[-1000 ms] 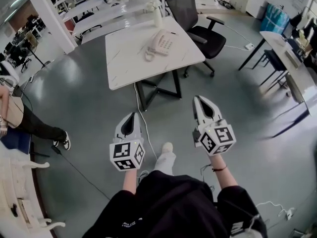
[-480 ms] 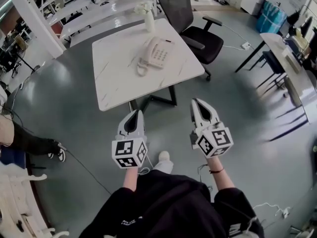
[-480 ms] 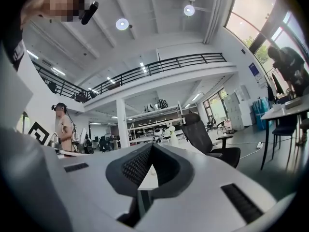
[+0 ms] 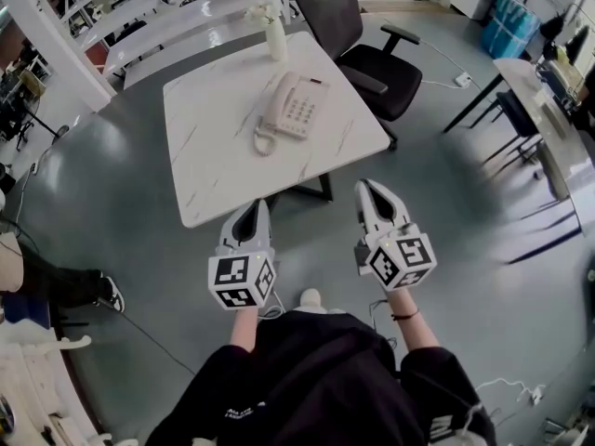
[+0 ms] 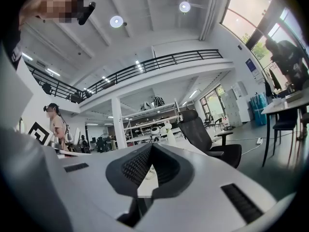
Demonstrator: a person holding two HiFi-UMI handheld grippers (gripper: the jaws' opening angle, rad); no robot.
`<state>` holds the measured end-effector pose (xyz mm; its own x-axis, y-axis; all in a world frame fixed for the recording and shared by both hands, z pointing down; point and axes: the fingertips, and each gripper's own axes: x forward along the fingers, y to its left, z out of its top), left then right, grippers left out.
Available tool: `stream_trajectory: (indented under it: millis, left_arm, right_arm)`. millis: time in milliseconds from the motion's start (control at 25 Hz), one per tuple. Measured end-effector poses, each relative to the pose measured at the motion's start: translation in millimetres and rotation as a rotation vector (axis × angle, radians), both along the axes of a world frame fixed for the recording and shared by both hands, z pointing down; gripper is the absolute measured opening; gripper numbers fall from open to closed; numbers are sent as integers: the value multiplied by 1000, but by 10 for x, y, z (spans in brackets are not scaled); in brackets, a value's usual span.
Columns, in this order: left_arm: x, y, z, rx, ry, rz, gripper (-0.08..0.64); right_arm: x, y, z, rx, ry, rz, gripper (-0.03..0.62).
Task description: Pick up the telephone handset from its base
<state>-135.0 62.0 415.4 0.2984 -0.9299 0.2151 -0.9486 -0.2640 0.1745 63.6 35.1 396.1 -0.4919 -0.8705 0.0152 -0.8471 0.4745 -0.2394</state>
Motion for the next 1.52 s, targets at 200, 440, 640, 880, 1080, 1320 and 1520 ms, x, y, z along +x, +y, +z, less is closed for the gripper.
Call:
stream_trajectory:
  millis: [200, 440, 640, 880, 1080, 1320, 1520]
  left_arm:
    - [-55, -186, 71, -14, 4, -8, -2]
    - [-113, -397, 134, -30, 7, -14, -2]
    - [-149, -702, 216, -46, 6, -34, -2]
    - [-129, -1245, 282, -56, 14, -65, -2]
    - [-20, -1717, 309, -72, 13, -75, -2]
    - [32, -2214, 350, -84, 12, -103, -2]
    - [53, -2570, 439, -101, 16, -139, -2]
  right_arm:
    - [-80, -179, 57, -9, 8, -8, -9]
    - [-143, -435, 110, -20, 13, -19, -9]
    - [-158, -800, 176, -32, 16, -24, -9]
    - [-149, -1400, 236, -43, 22, -51, -9]
    - [-150, -1913, 265, -61, 31, -87, -9]
    - [-141, -2501, 310, -80, 27, -119, -9]
    - [-106, -2912, 425, -112, 28, -137, -9]
